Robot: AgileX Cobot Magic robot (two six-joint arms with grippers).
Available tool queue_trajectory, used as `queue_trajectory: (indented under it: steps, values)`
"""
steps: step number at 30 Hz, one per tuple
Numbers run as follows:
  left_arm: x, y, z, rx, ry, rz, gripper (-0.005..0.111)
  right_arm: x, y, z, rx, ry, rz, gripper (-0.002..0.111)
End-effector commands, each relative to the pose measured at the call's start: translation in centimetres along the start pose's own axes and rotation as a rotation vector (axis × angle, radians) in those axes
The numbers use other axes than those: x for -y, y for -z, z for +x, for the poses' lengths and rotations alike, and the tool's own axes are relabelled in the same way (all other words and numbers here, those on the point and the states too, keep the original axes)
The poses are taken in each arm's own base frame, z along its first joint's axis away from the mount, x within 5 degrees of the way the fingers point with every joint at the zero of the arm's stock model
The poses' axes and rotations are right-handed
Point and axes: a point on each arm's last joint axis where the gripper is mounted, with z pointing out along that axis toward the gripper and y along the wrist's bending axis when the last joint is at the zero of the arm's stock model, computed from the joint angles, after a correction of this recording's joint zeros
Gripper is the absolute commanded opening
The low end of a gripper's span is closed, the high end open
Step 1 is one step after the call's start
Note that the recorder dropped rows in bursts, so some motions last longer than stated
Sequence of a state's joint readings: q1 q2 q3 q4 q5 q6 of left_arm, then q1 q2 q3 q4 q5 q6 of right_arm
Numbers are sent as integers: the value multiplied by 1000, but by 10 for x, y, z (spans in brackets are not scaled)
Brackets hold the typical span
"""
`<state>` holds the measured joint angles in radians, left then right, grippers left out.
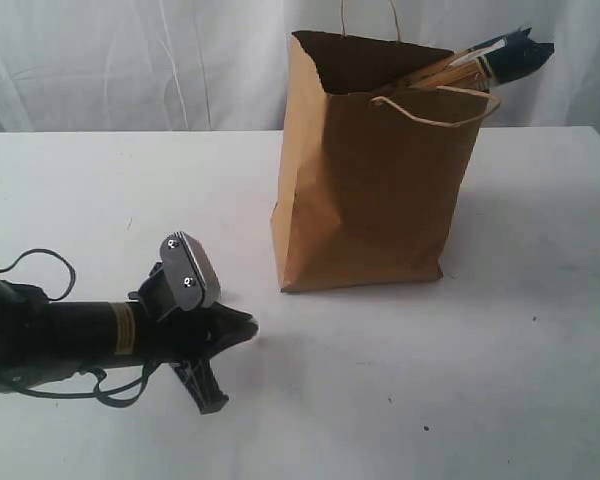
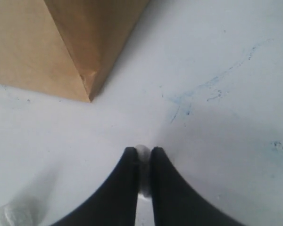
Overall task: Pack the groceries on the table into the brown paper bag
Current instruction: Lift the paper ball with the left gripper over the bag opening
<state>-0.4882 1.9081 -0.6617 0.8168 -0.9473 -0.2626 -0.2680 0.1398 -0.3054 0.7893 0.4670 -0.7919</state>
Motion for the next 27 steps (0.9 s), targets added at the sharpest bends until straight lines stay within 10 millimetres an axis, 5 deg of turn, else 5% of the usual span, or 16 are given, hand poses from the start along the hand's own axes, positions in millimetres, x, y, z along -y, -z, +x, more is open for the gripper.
queue_trajectory:
  steps: [1, 10, 18, 27]
  values:
    - [-4, 12, -23, 71, 23, -31, 0, 0, 0, 1, 4, -7, 1, 0]
    - [-1, 45, -69, 218, 134, 3, 0, 0, 0, 1, 4, -7, 1, 0]
    - [13, 88, -124, 557, 68, 108, 0, 0, 0, 1, 4, -7, 1, 0]
    - [-15, 102, -138, 716, 208, -171, 0, 0, 0, 1, 4, -7, 1, 0]
